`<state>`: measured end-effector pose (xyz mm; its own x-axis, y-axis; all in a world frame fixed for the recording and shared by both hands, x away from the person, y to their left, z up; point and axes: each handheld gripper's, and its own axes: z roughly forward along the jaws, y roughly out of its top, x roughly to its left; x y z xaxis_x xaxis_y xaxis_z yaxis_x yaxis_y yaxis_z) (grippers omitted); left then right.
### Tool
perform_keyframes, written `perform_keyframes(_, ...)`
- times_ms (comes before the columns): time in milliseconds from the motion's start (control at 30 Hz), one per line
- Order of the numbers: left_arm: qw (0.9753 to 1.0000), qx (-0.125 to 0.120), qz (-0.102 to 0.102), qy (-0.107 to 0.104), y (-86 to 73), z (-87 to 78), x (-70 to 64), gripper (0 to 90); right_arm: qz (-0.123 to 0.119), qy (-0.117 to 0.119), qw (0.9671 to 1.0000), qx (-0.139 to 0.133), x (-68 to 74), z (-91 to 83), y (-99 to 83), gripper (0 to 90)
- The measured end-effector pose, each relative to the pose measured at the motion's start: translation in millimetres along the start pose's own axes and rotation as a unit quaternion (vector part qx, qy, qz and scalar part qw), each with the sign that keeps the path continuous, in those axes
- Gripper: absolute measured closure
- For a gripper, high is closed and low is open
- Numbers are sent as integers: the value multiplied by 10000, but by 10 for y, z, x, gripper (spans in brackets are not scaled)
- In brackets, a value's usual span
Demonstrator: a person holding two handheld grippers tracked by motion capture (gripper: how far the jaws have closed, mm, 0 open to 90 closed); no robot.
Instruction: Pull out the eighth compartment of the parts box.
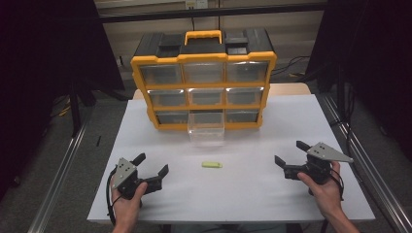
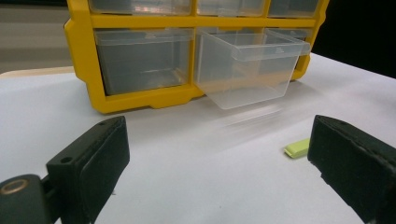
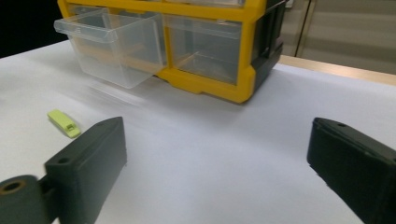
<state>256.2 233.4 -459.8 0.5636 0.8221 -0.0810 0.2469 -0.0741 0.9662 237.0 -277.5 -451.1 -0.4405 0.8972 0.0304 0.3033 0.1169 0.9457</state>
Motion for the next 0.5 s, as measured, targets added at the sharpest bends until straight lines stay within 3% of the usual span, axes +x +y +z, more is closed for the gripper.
perform_keyframes(333,10000,-45,71,-13,18,-40,-10,54,297,-227,9992,163,-117,-277,-169,23)
perform_keyframes(500,10000,9,69,-35,16,-39,11,52,169,-125,9997,144,-85,-265,-159,21)
